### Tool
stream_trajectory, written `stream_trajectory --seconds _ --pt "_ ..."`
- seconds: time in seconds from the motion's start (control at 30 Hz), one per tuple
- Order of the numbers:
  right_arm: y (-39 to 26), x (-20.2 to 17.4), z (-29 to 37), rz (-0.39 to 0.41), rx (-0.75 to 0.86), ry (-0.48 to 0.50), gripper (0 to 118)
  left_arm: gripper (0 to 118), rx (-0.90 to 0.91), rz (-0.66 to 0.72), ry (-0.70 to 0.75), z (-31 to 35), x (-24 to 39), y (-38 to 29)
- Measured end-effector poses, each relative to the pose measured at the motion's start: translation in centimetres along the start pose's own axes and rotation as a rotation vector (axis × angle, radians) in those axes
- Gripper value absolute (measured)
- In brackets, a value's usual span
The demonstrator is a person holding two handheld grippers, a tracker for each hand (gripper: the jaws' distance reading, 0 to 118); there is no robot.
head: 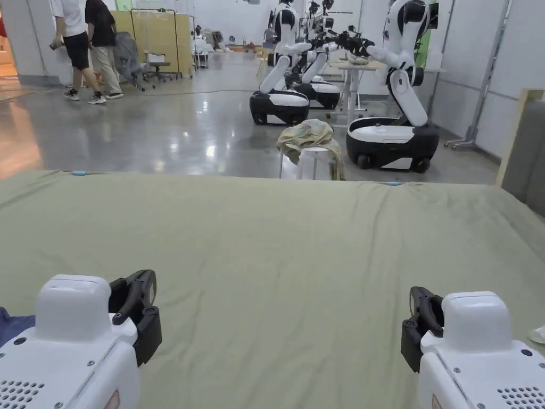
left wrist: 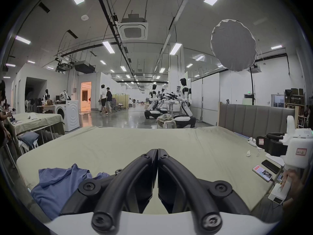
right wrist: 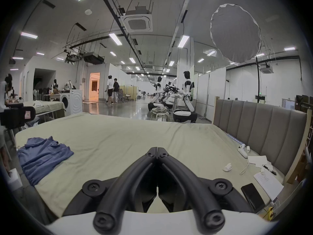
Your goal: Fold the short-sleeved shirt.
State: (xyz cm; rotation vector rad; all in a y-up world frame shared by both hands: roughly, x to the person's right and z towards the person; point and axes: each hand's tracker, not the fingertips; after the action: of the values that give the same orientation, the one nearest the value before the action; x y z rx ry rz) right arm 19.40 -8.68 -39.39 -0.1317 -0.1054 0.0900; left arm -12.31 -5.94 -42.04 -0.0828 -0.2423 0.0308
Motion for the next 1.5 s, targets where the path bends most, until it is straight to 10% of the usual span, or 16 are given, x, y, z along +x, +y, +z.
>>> stream_trajectory --seconds 0.13,1.2,1.3,1.5 --pt "0.2 0.0 -0.1 -0.008 -0.004 0.002 0 3 -0.015 0.133 -0.032 0.0 -1.3 0.5" --pt "1.3 1.2 1.1 -0.014 0.015 0.005 0 3 -0.002 -0.085 0.032 1.0 -1.9 1.4" --pt "2.5 0.6 1.4 0.227 0.047 0.01 0 3 0.02 -0.305 -0.016 1.6 -1.0 1.9" --pt "-1.7 -2.6 2.0 1.344 0.092 -0.004 0 3 -0.007 -1.342 0.077 1.5 2.2 -3.9"
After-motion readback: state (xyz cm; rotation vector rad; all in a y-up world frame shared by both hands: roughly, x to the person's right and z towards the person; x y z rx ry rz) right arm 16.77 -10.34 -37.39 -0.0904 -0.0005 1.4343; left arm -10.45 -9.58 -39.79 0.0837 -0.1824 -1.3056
